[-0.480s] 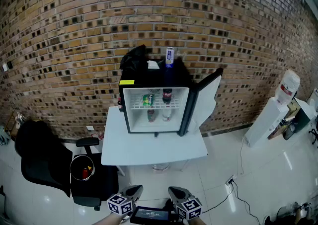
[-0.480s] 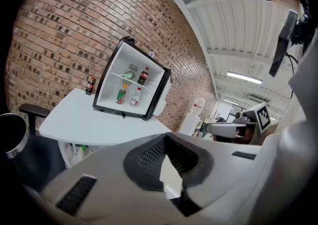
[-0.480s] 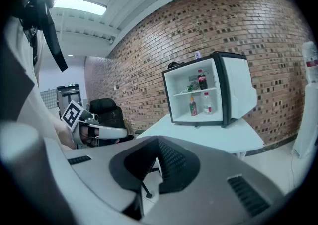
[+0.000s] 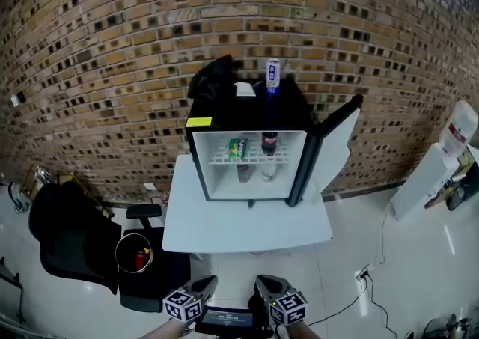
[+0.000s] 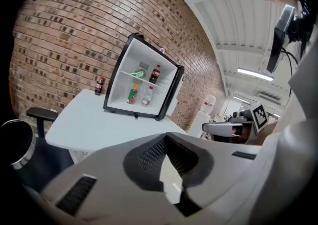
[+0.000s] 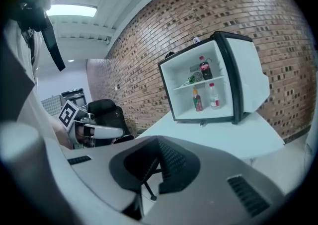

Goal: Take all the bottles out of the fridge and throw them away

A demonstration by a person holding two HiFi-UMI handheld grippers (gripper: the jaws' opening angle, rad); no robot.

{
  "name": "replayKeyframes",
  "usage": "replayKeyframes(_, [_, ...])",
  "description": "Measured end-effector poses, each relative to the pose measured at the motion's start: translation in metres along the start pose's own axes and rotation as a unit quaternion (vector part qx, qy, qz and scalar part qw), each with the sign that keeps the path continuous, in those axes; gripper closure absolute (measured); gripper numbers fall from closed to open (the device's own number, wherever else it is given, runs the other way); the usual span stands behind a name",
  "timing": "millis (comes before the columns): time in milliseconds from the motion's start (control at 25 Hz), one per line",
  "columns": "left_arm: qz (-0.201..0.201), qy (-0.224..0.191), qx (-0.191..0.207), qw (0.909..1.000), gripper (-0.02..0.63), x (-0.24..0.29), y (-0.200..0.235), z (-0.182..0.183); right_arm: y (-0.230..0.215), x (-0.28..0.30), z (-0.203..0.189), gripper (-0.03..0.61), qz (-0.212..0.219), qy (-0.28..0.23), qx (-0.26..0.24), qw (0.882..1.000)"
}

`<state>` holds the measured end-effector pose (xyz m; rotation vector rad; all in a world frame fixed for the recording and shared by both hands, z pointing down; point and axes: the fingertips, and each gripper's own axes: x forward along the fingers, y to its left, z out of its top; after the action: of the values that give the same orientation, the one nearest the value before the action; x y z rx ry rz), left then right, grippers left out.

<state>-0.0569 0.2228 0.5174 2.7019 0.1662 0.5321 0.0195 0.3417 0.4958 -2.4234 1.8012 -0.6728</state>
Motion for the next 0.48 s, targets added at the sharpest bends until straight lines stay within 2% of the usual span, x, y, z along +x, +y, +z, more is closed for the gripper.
replayKeyframes(200, [0.03, -0.003, 0.003, 0.9995, 0.612, 0.027, 0.021, 0.048, -0.027, 0.051, 0.039, 0.577, 0.042, 0.001, -0.009, 0.999])
replayKeyframes(480, [0.046, -0.017, 0.026, 0.9985, 0.611, 0.09, 0.043, 0.099, -0.076, 0.109, 0.09, 0.577, 0.09, -0.003, -0.014, 0.996])
